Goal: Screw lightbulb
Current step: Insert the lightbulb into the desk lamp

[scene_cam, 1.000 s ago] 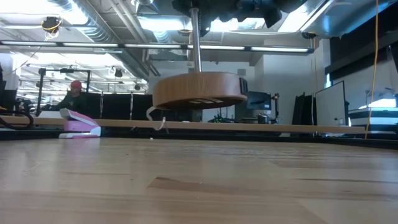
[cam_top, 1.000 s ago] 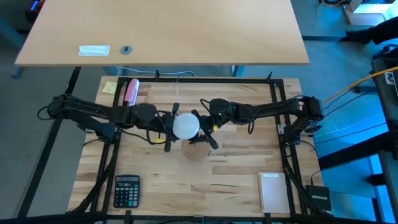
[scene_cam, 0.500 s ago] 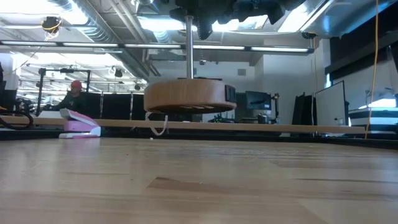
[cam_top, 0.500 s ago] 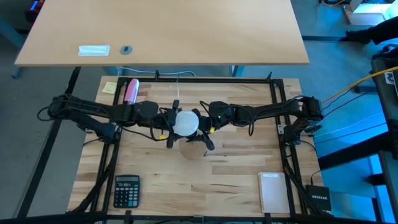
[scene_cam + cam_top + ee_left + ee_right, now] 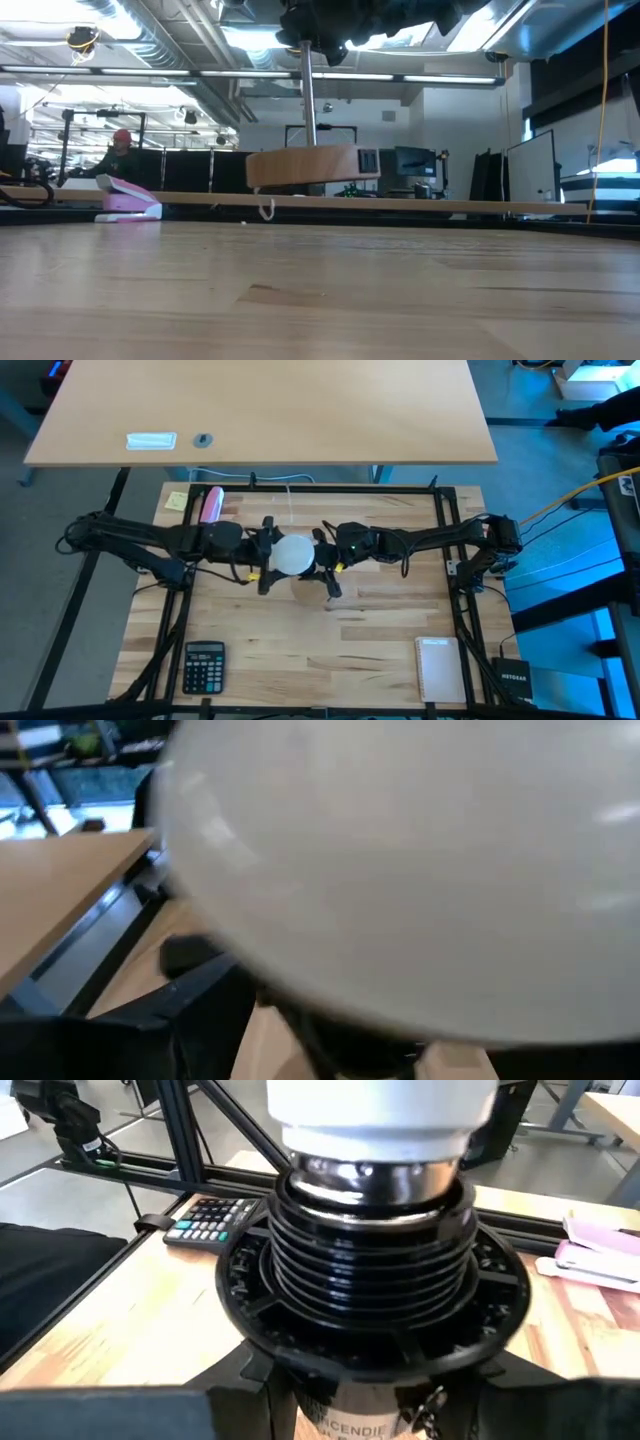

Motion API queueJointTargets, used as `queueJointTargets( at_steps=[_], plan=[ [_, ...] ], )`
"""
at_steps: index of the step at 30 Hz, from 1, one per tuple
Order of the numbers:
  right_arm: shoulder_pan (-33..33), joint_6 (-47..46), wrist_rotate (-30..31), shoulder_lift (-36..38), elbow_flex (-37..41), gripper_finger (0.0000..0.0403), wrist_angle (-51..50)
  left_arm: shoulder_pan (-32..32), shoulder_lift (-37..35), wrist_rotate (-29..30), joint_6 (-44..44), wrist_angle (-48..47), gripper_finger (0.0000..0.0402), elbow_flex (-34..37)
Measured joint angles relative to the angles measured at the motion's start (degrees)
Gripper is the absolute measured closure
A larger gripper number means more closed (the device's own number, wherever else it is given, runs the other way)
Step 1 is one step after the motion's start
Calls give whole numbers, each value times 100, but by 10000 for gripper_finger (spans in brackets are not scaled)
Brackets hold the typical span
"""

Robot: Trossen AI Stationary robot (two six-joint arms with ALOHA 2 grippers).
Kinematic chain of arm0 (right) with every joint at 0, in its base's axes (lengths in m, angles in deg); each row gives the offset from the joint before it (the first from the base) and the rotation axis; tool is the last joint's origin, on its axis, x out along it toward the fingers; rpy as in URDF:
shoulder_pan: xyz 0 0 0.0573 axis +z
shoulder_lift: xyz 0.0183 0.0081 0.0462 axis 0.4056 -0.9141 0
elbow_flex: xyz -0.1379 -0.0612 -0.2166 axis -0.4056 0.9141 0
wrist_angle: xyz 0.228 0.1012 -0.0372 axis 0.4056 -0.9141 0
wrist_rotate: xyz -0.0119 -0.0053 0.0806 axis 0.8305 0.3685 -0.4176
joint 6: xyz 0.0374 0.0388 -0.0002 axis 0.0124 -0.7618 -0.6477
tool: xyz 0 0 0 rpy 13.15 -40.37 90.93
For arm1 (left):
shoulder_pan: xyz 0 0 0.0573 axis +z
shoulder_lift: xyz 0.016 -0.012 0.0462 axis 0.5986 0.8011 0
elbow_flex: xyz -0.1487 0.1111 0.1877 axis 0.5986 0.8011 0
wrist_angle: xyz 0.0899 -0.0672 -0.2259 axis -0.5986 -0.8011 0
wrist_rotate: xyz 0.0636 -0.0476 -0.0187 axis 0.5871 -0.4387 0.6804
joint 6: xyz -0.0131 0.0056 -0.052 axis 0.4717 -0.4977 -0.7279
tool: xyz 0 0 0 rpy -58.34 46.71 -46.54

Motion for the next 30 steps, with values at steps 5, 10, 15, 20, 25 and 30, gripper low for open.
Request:
queueJointTargets(
  at_steps=[5,10,15,20,25,30],
  plan=[
    [0,17,0,0,4,255,165,-65,71,-39,320,473,83,-11],
    [0,34,-2,0,7,255,128,-52,273,-257,511,672,89,-9],
    [0,40,-4,2,7,255,152,-53,367,-236,632,734,173,-9],
    [-7,86,84,2,7,255,182,-61,356,63,477,718,269,-9],
    [-4,36,873,2,7,255,217,-133,353,821,314,708,269,-9],
    [11,-182,1802,2,7,255,289,-257,354,1744,48,773,269,-9]
  ],
)
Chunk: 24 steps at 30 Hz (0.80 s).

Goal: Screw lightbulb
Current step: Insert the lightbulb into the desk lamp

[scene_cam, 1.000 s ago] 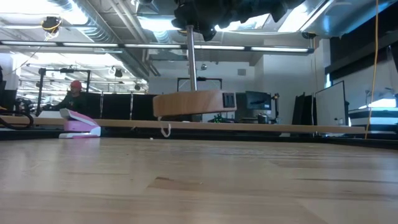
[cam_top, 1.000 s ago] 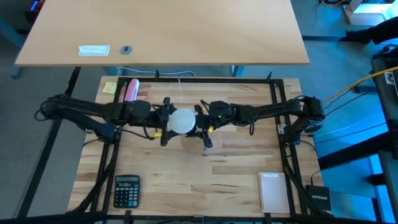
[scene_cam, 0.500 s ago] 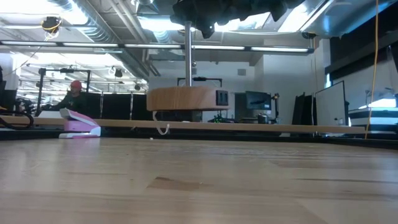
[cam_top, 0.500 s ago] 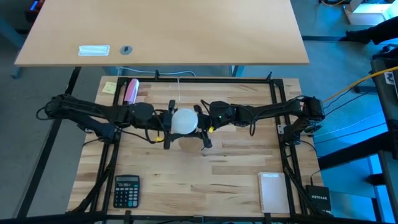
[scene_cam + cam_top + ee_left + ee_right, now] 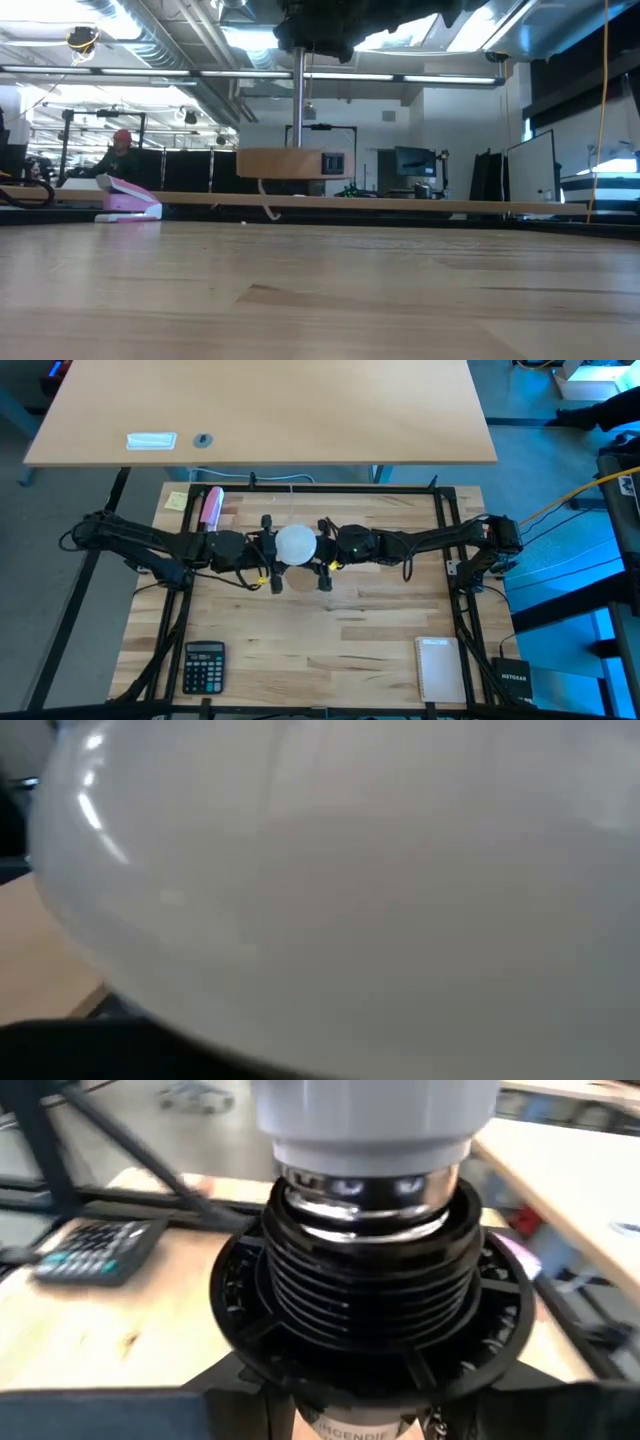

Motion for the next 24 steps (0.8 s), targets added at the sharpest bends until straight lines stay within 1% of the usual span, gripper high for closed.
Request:
queueJointTargets(
  at_steps=[5,7,12,17,21,24],
  plan=[
    [-17,-435,1128,-37,-4,255,77,12,176,958,-279,299,269,-2],
    [-20,-508,1361,-99,5,255,46,16,262,1145,-265,411,269,-2],
    [-21,-504,1396,-420,2,255,127,-20,299,1286,-154,589,269,-2],
    [-22,-446,1160,-807,9,255,439,-101,147,1354,-48,513,269,-2],
    [-22,-480,1062,-1008,9,255,707,-102,72,1354,-220,-91,269,-7],
    [-34,-729,844,-1229,7,255,1173,-102,70,1348,-487,-718,269,-4]
  ],
)
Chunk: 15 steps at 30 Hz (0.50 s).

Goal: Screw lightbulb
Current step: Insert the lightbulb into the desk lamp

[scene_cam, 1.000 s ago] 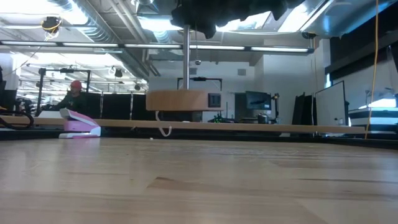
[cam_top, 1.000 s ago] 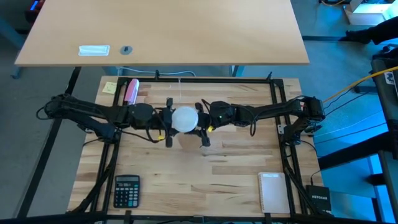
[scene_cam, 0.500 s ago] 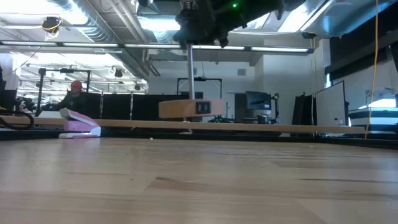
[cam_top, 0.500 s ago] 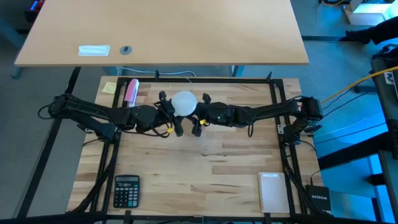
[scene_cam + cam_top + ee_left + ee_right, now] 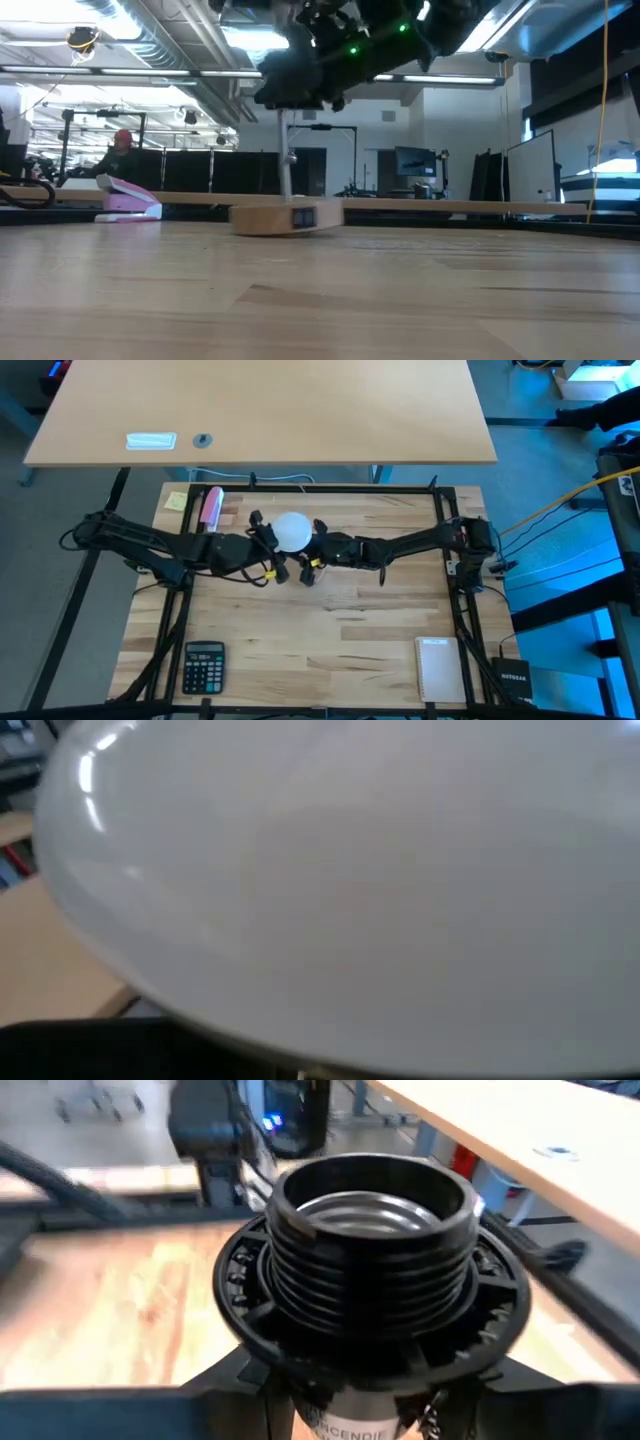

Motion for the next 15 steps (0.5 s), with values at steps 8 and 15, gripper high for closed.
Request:
queueJointTargets(
  at_steps=[8,15],
  plan=[
    [-27,-279,-210,-489,-26,255,761,-37,-19,-4,-191,-447,269,0],
    [-20,-213,-291,-431,11,182,338,-42,-63,-20,-129,-455,269,0]
  ],
)
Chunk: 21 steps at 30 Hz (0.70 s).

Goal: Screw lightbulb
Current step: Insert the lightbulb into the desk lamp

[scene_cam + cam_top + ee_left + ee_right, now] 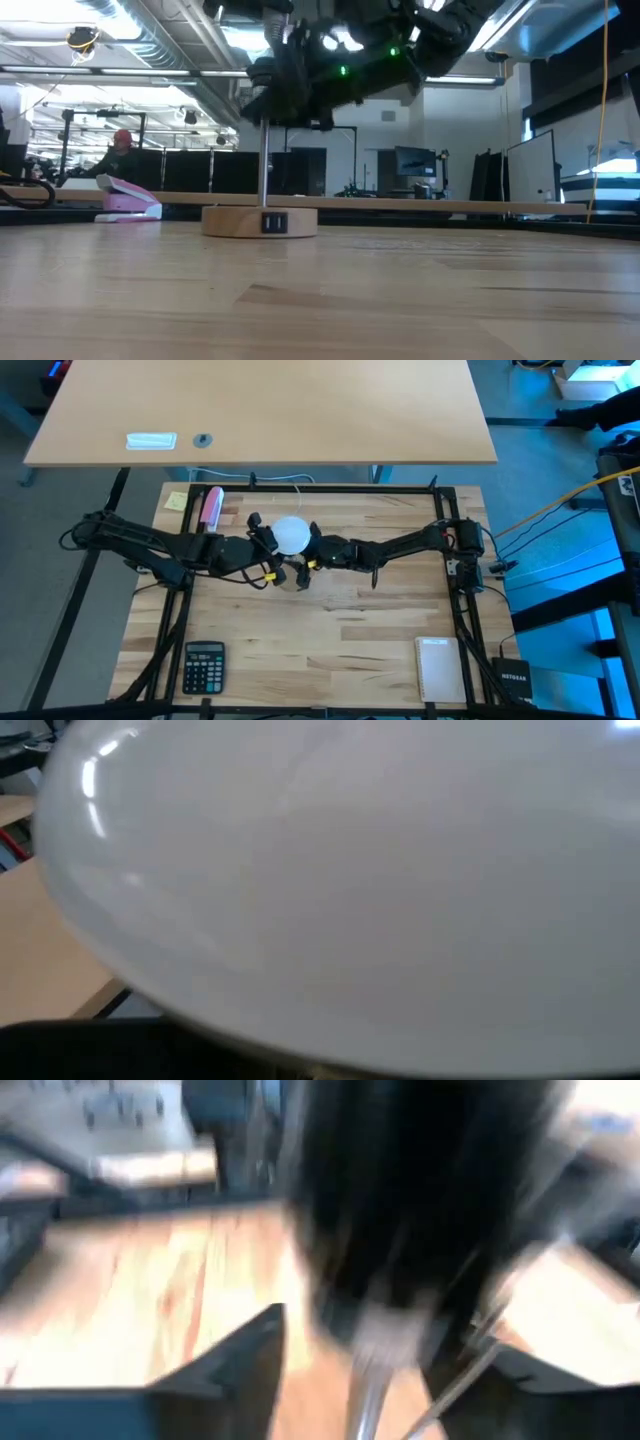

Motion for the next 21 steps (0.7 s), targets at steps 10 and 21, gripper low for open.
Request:
queueJointTargets(
  at_steps=[10,21],
  plan=[
    [-47,418,-510,807,609,69,239,-116,-230,2,44,-109,269,0],
    [-114,393,-191,68,1192,100,3206,-170,-803,33,530,135,269,0]
  ],
)
